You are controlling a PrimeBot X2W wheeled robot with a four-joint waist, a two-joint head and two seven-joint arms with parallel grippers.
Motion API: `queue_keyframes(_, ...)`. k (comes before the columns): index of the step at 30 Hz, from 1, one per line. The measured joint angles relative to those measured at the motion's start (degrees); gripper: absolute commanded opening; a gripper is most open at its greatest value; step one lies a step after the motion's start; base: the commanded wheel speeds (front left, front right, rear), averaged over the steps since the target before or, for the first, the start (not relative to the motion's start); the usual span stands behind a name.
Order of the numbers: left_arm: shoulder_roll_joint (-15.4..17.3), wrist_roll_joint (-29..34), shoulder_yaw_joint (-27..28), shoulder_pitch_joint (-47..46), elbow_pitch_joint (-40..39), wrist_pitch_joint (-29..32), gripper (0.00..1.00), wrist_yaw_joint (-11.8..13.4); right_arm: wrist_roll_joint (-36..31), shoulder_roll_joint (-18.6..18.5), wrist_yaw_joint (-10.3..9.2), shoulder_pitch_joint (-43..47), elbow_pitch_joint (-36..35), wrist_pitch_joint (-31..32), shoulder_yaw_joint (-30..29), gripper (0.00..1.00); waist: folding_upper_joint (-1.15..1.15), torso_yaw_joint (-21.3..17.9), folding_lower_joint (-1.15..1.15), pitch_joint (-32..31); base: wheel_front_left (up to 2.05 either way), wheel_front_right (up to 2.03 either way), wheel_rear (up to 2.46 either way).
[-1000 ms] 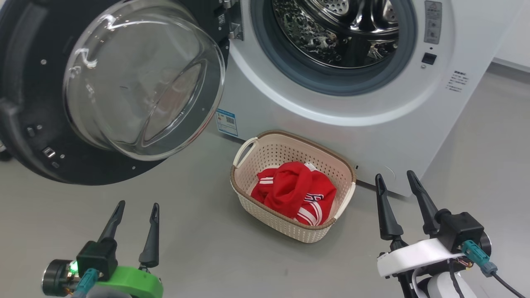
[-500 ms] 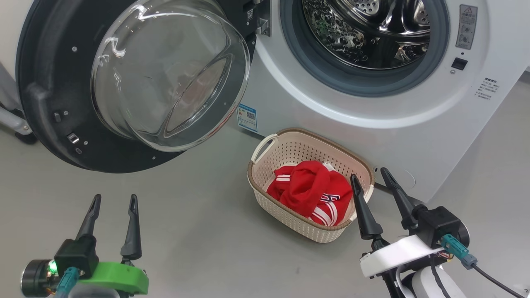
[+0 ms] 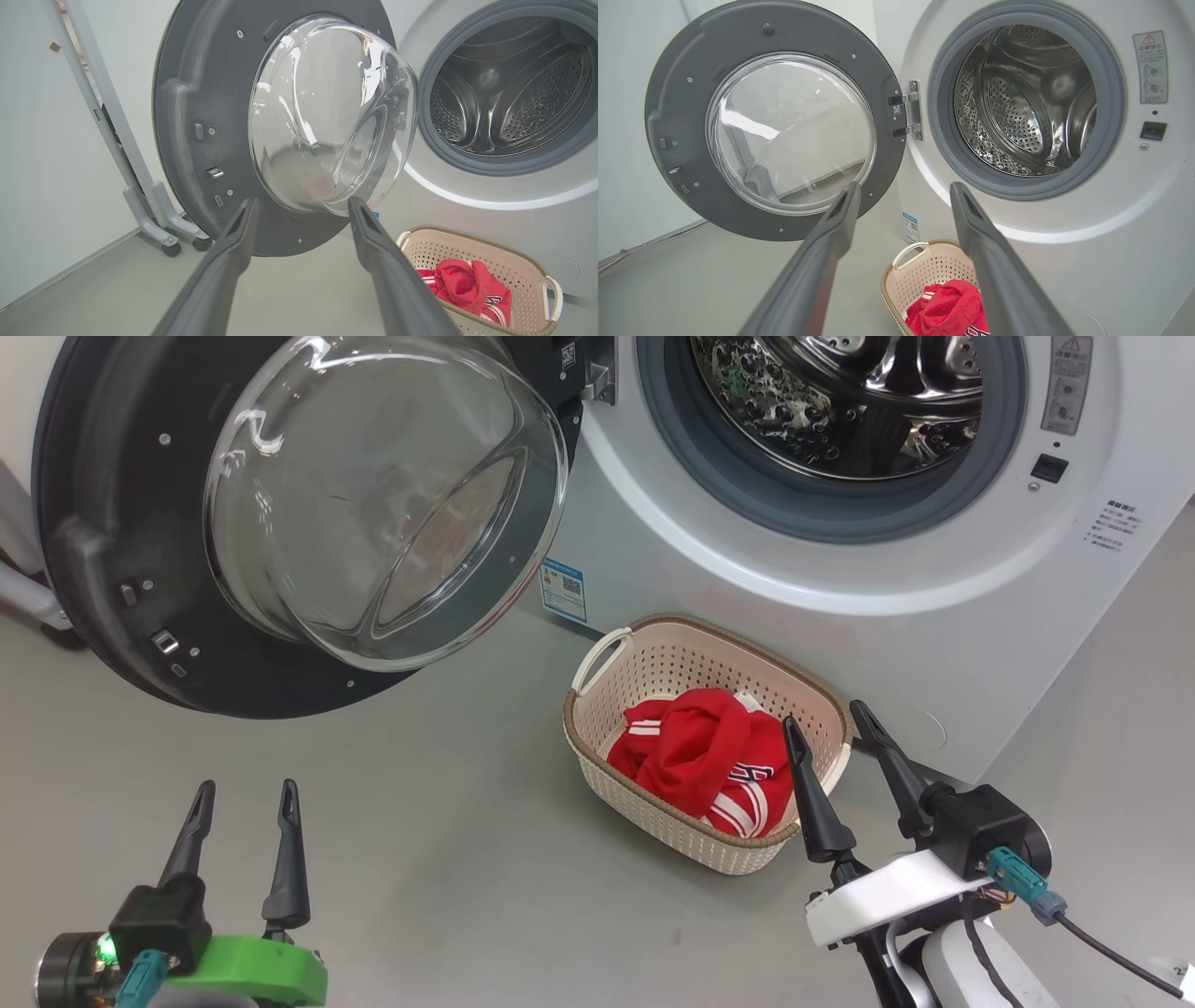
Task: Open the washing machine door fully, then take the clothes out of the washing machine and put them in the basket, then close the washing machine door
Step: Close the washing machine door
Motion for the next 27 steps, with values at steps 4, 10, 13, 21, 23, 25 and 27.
queue_keyframes(4,0.0,0.0,0.0,0.0,-0.1,0.0,1.00,0.0,0.0,0.0,0.00,-0.1,0.4,0.0,0.0,1.00,0.00,0.0,0.00,0.2,0.00,0.00,0.00)
queue_keyframes(10,0.0,0.0,-0.2,0.0,-0.1,0.0,1.00,0.0,0.0,0.0,0.00,-0.2,1.0,0.0,-0.2,1.00,0.00,-0.1,0.00,0.2,0.00,0.00,0.00)
queue_keyframes(13,0.0,0.0,-0.4,0.0,-0.1,0.0,1.00,0.0,0.0,0.0,0.00,-0.3,1.2,0.0,-0.3,1.00,0.00,-0.2,0.00,0.1,0.00,0.00,0.00)
queue_keyframes(21,-0.1,0.0,-0.7,0.0,-0.2,0.0,1.00,0.0,0.5,0.0,0.00,-0.4,1.5,0.0,-0.5,1.00,0.00,-0.3,0.00,0.1,0.00,0.00,0.00)
queue_keyframes(23,-0.1,0.0,-0.7,0.0,-0.3,0.0,1.00,0.0,0.5,0.0,0.00,-0.4,1.5,0.0,-0.5,1.00,0.00,-0.3,0.00,0.0,0.00,0.00,0.00)
queue_keyframes(25,-0.1,0.0,-0.7,0.0,-0.3,0.0,1.00,0.0,0.5,0.0,0.00,-0.5,1.6,0.0,-0.5,1.00,0.00,-0.3,0.00,0.0,0.00,0.00,0.00)
queue_keyframes(27,-0.1,0.0,-0.7,0.0,-0.3,0.0,1.00,0.0,0.5,0.0,0.00,-0.7,1.6,0.0,-0.6,1.00,0.00,-0.3,0.00,-0.1,0.00,0.00,0.00)
